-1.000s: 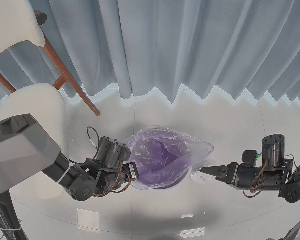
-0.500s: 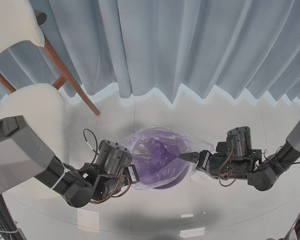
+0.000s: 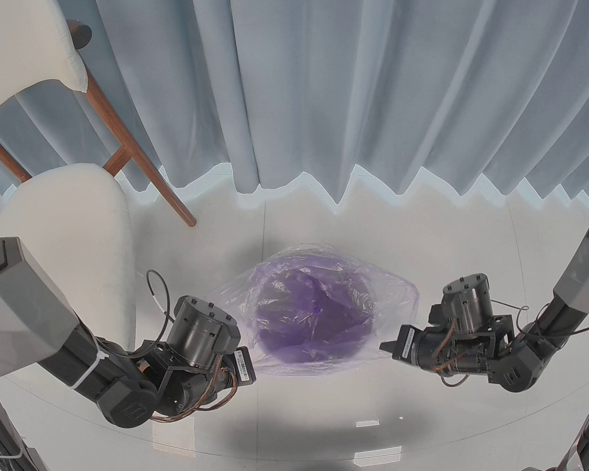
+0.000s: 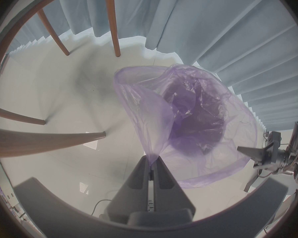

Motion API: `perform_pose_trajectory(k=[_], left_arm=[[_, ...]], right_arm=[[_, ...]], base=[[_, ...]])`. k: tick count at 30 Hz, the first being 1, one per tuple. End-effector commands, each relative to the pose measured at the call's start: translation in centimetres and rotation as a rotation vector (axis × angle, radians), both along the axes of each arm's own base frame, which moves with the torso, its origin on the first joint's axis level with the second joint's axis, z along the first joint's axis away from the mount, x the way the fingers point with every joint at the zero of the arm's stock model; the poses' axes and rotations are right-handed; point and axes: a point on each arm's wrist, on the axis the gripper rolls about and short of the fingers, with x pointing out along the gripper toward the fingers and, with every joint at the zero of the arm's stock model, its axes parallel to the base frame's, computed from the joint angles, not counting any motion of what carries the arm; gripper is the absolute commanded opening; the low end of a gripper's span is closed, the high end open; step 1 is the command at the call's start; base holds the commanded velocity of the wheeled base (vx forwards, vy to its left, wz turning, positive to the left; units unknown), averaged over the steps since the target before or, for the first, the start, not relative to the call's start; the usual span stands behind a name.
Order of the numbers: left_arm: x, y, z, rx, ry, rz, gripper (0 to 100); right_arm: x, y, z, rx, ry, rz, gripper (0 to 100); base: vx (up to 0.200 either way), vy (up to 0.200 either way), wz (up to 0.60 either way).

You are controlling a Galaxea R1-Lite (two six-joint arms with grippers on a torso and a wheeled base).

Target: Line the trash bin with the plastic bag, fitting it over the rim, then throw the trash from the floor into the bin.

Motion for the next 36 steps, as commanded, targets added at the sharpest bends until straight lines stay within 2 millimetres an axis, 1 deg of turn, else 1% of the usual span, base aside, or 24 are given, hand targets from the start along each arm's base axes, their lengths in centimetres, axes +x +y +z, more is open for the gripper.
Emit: perform_pose_trajectory(k=[1, 2, 4, 6, 8, 11, 14, 15, 16, 18, 19, 20, 23, 26, 28, 30, 32, 36], left_arm=[[-1.2, 0.1, -0.6, 0.024, 0.029, -0.023, 0], [-1.3, 0.1, -0.8, 0.029, 0.035, -0.027, 0], [-1.6, 0.1, -2.2, 0.065, 0.077, -0.034, 0], [-1.5, 0.1, -3.0, 0.088, 0.098, -0.039, 0], [-1.7, 0.2, -4.7, 0.138, 0.144, -0.048, 0], [-1.6, 0.2, -5.7, 0.167, 0.170, -0.055, 0], [-1.3, 0.3, -6.6, 0.186, 0.182, -0.056, 0], [-1.0, 0.3, -7.3, 0.201, 0.184, -0.051, 0], [-0.7, 0.3, -7.5, 0.207, 0.177, -0.042, 0], [0.0, 0.3, -8.4, 0.227, 0.157, -0.025, 0], [0.1, 0.3, -8.5, 0.228, 0.154, -0.025, 0], [0.7, 0.1, -9.2, 0.241, 0.132, -0.021, 0], [1.2, 0.1, -10.2, 0.260, 0.109, -0.017, 0], [1.5, -0.1, -10.7, 0.258, 0.097, -0.015, 0], [1.9, -0.4, -10.7, 0.246, 0.077, -0.012, 0], [2.8, -1.0, -10.3, 0.227, 0.025, 0.009, 0], [3.2, -1.4, -10.0, 0.216, 0.007, 0.010, 0], [3.1, -1.7, -9.8, 0.210, -0.002, 0.001, 0]], right_arm=[[-3.3, -2.0, -1.1, -0.092, 0.042, 0.049, 0], [-3.5, -2.1, -1.3, -0.098, 0.047, 0.052, 0], [-3.6, -2.2, -2.2, -0.109, 0.071, 0.050, 0], [-3.4, -2.1, -2.8, -0.115, 0.081, 0.052, 0], [-2.9, -1.8, -3.9, -0.117, 0.082, 0.048, 0], [-2.5, -1.7, -5.0, -0.121, 0.080, 0.043, 0], [-2.2, -1.6, -6.2, -0.136, 0.084, 0.033, 0], [-1.9, -1.5, -6.9, -0.146, 0.083, 0.024, 0], [-1.7, -1.4, -7.2, -0.148, 0.078, 0.019, 0], [-1.0, -1.3, -7.9, -0.151, 0.065, 0.001, 0], [-0.9, -1.3, -7.9, -0.152, 0.063, -0.003, 0], [-0.2, -1.4, -8.3, -0.157, 0.047, -0.028, 0], [1.0, -1.3, -8.5, -0.157, 0.023, -0.060, 0], [1.6, -1.2, -8.4, -0.149, 0.006, -0.070, 0], [1.9, -1.1, -8.2, -0.144, -0.007, -0.076, 0], [2.7, -1.1, -7.9, -0.143, -0.037, -0.101, 0], [3.3, -1.4, -7.7, -0.142, -0.053, -0.126, 0], [3.7, -1.8, -7.3, -0.135, -0.067, -0.144, 0]], base=[[0.000, 0.000, 0.00], [0.000, 0.000, 0.00], [0.000, 0.000, 0.00], [0.000, 0.000, 0.00], [0.000, 0.000, 0.00], [0.000, 0.000, 0.00], [0.000, 0.000, 0.00], [0.000, 0.000, 0.00], [0.000, 0.000, 0.00], [0.000, 0.000, 0.00], [0.000, 0.000, 0.00], [0.000, 0.000, 0.00], [0.000, 0.000, 0.00], [0.000, 0.000, 0.00], [0.000, 0.000, 0.00], [0.000, 0.000, 0.00], [0.000, 0.000, 0.00], [0.000, 0.000, 0.00]])
